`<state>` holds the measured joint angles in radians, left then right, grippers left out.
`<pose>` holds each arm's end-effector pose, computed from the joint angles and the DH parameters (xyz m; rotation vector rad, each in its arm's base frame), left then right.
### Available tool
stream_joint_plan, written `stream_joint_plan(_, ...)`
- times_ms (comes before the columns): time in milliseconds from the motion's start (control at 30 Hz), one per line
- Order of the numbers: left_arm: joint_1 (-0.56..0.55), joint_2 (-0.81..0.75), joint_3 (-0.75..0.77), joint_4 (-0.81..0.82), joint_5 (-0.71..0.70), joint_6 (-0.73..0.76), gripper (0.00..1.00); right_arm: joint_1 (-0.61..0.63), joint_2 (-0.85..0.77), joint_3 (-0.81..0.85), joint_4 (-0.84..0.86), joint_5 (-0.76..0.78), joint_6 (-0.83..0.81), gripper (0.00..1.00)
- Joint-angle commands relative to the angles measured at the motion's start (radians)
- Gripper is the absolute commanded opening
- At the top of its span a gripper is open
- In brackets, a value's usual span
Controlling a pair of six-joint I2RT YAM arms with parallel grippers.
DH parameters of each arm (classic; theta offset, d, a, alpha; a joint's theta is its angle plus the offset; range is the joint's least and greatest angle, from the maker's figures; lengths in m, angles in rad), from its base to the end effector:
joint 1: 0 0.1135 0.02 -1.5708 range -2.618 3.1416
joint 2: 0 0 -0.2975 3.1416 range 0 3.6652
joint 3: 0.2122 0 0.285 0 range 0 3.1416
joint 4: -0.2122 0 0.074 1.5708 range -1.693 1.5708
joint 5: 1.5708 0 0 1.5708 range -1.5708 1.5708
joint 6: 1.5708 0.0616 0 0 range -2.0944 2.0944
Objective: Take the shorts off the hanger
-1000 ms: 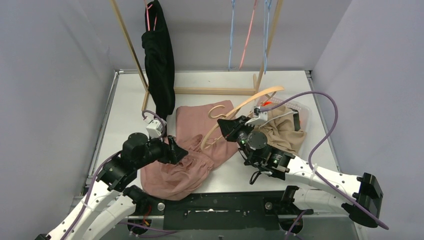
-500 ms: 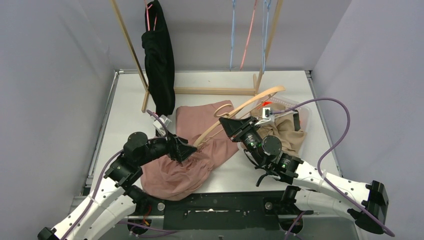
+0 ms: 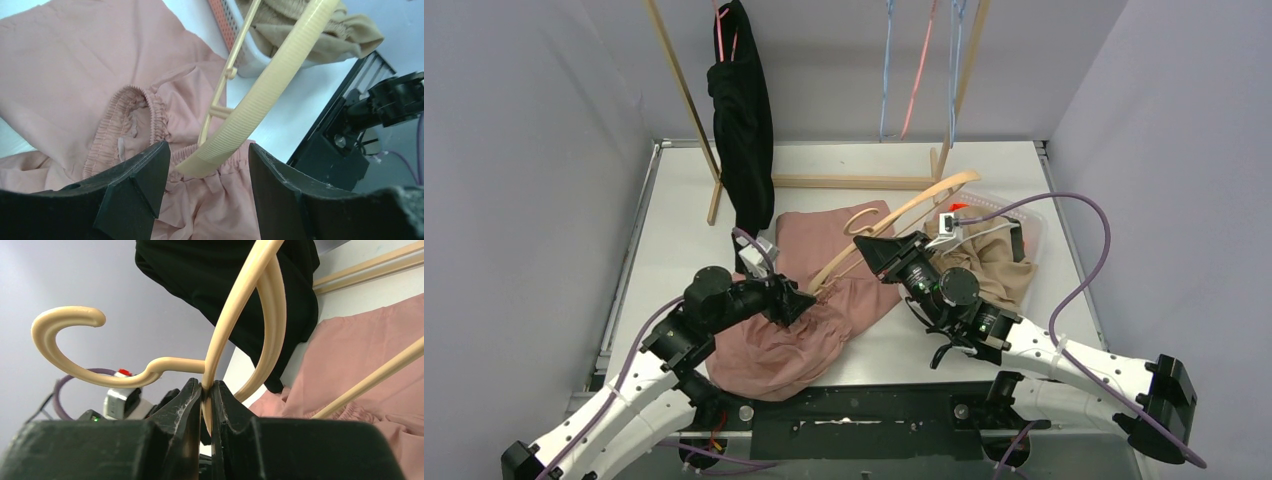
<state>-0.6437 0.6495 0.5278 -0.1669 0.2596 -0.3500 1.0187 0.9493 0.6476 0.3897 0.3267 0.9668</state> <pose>0.1464 -0.1296 0.2812 0.4722 1.8971 -0.9154 0.1545 0.2131 0.3415 0.2493 1.6258 1.3349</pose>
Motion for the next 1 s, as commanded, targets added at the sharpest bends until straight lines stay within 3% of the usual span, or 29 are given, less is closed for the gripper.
stream_joint_plan(0,-0.026,0.029,-0.014,0.063,-0.033,0.055,0.58,-0.010,0.000,0.018,0.110,-0.020,0.013,0.00)
stream_joint_plan(367,-0.051,-0.015,-0.109,0.216,-0.039,0.151,0.55,-0.036,-0.007,0.009,0.108,-0.063,0.038,0.00)
stream_joint_plan(700,-0.052,0.014,-0.104,0.329,-0.015,0.316,0.54,-0.045,0.005,0.020,0.104,-0.109,0.052,0.00)
stream_joint_plan(867,-0.052,0.059,-0.057,0.234,-0.020,0.337,0.35,-0.048,0.000,0.019,0.104,-0.113,0.053,0.00)
stream_joint_plan(967,-0.052,0.047,-0.049,0.181,-0.027,0.321,0.15,-0.053,-0.008,0.013,0.099,-0.109,0.055,0.00)
